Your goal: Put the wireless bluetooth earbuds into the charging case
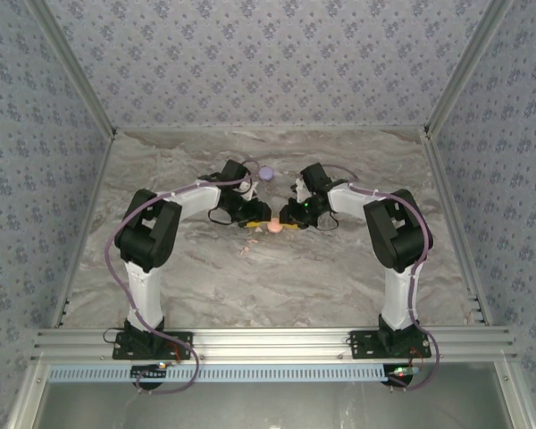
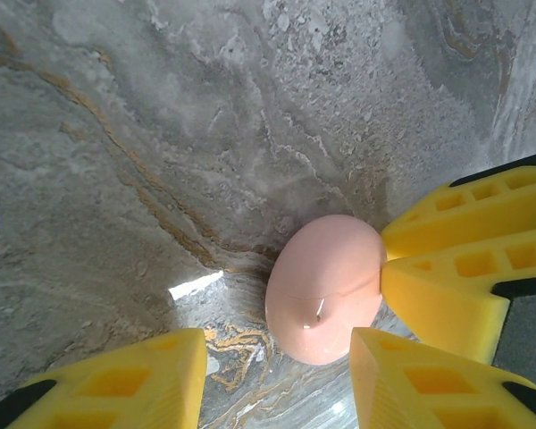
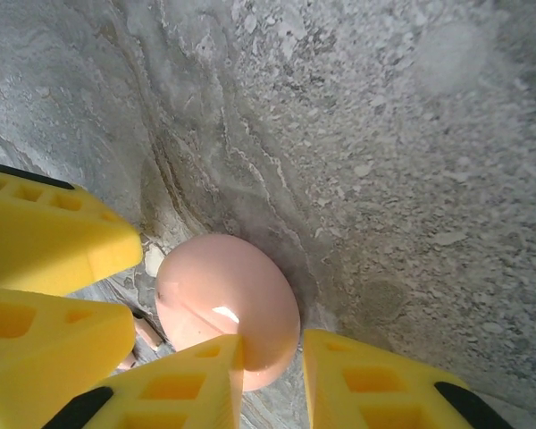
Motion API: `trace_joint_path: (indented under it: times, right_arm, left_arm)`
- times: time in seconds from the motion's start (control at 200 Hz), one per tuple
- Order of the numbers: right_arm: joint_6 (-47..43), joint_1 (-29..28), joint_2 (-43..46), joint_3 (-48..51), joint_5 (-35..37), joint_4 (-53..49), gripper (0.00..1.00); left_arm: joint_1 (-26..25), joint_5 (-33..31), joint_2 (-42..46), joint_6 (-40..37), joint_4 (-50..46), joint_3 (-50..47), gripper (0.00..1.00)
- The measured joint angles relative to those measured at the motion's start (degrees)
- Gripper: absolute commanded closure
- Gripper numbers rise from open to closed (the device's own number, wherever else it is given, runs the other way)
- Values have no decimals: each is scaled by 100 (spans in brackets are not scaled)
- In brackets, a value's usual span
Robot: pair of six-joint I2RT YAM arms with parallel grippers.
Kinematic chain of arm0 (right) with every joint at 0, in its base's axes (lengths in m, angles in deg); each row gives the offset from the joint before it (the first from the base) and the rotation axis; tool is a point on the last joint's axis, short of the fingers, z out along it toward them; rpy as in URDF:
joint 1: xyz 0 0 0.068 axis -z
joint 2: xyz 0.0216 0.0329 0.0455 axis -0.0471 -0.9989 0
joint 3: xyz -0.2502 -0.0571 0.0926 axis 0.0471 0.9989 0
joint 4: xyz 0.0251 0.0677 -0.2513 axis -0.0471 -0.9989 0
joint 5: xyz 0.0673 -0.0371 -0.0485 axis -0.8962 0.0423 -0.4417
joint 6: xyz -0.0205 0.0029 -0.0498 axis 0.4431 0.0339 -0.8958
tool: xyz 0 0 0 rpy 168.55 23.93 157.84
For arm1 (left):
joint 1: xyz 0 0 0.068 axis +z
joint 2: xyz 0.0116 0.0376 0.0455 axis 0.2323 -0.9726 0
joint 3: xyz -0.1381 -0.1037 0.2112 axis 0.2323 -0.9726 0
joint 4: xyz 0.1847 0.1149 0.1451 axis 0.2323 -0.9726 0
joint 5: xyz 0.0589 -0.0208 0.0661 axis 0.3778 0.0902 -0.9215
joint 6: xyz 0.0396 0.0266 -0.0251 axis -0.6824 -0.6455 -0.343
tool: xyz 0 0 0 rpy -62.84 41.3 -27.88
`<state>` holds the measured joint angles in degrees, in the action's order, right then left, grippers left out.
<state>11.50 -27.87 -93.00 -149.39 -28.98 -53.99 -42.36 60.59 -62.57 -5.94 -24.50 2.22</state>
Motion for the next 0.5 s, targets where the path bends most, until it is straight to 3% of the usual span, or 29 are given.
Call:
trace_joint_path:
  times: [0.5]
  right_arm:
    - [15,0,0,33,-33,90,80]
  left_arm:
    - [0,407,-256,238,297,-20,61]
